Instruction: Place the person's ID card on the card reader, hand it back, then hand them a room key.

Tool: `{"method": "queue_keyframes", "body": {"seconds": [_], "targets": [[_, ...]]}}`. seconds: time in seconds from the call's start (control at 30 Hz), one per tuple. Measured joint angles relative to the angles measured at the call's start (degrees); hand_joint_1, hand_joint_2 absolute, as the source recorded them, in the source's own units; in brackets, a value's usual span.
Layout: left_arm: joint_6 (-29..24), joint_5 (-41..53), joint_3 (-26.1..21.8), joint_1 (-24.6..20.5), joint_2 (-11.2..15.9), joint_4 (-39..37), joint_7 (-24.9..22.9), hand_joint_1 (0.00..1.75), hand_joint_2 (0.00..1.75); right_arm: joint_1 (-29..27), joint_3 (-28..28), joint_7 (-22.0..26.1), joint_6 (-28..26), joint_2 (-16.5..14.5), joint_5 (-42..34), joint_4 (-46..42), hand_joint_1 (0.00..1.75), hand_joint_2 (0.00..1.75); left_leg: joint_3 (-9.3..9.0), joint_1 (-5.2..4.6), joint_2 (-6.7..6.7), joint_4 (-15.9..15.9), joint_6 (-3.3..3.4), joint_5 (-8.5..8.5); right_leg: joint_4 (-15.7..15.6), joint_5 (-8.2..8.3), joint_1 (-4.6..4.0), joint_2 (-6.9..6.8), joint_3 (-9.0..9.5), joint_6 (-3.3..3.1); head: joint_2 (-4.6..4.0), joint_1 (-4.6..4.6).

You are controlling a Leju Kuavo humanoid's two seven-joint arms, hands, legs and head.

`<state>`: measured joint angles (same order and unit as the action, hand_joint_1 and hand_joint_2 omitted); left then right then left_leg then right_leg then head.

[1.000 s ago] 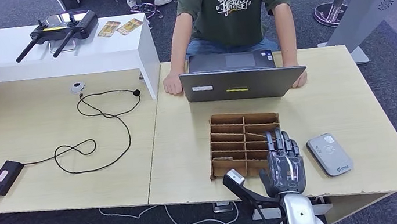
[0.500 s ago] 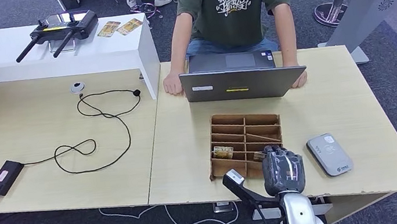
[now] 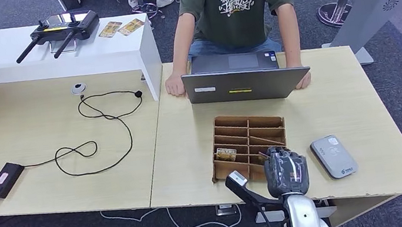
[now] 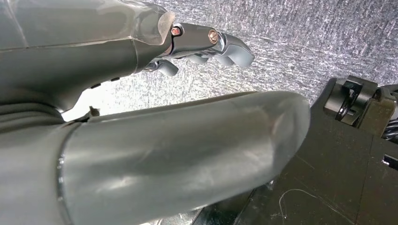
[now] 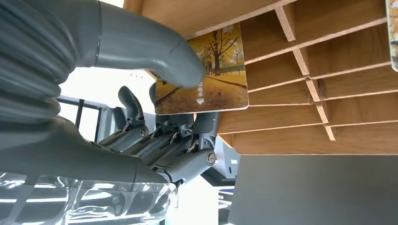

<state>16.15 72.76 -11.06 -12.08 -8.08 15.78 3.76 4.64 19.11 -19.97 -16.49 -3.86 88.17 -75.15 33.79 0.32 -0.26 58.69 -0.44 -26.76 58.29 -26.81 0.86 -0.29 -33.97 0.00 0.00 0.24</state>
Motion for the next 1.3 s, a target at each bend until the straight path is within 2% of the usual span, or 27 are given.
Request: {"method": "queue_keyframes", "body": {"seconds": [0.1,0.2,0.37,0.47,0.67,1.0,1.13,1.3], "targets": [[0.0,0.0,0.0,0.0,0.1,0.0,0.3,0.0,0.0,0.0,-0.1,0.5,-0.4,0.0,0.0,0.1,1.37,1.75,0.0,0.0,0.0,0.0,0.0,0.0,0.0,0.0,0.0,0.0,0.0,0.0,0.0,0.0],[0.0,0.0,0.0,0.0,0.1,0.0,0.4,0.0,0.0,-0.1,-0.3,0.8,-1.8,-0.1,0.0,0.1,1.51,1.75,0.0,0.0,0.0,0.0,0.0,0.0,0.0,0.0,0.0,0.0,0.0,0.0,0.0,0.0],[-0.4,0.1,0.0,0.2,0.1,0.0,0.8,0.0,0.0,-1.5,-2.5,3.6,-10.1,-0.5,0.0,-2.6,1.71,1.75,0.0,0.0,-0.01,0.0,0.0,0.0,0.0,0.0,0.0,-0.01,0.0,0.0,0.0,0.01],[-0.9,0.2,0.0,0.4,0.1,0.0,1.0,0.0,0.0,-3.3,-5.3,6.4,-13.9,-1.7,-0.1,-6.3,1.72,1.75,0.0,0.0,-0.01,0.0,0.0,0.0,0.0,0.0,0.0,-0.01,-0.01,0.0,0.0,0.0],[-1.2,0.6,0.0,0.9,0.1,0.0,1.1,0.0,0.0,-6.6,-10.5,9.4,-16.1,-3.7,-2.2,-13.2,1.71,1.75,0.0,0.0,-0.01,0.0,0.0,-0.01,0.0,-0.01,0.0,-0.01,-0.01,0.01,0.0,0.01],[-1.2,0.7,0.0,0.9,0.1,0.0,1.3,0.0,0.0,-10.7,-16.0,14.7,-20.3,-5.9,-15.1,-20.6,1.73,1.75,-0.01,0.0,0.0,0.0,0.0,-0.01,0.0,-0.01,0.0,0.0,-0.01,0.01,0.0,0.01],[-1.2,0.8,0.0,0.9,-0.1,0.0,1.2,0.0,0.0,-11.7,-18.5,17.2,-22.6,-6.8,-23.9,-22.3,1.72,1.75,0.0,-0.01,0.0,0.0,0.0,-0.01,0.0,-0.01,0.01,0.0,-0.01,0.01,0.0,0.01],[-1.2,0.8,0.0,0.9,-0.4,0.0,0.9,0.0,0.0,-12.6,-22.7,22.5,-23.0,-8.7,-35.2,-23.6,1.72,1.75,0.0,-0.01,0.0,0.0,0.0,-0.01,0.0,-0.01,0.01,0.0,-0.01,0.01,0.0,-0.01]]}}
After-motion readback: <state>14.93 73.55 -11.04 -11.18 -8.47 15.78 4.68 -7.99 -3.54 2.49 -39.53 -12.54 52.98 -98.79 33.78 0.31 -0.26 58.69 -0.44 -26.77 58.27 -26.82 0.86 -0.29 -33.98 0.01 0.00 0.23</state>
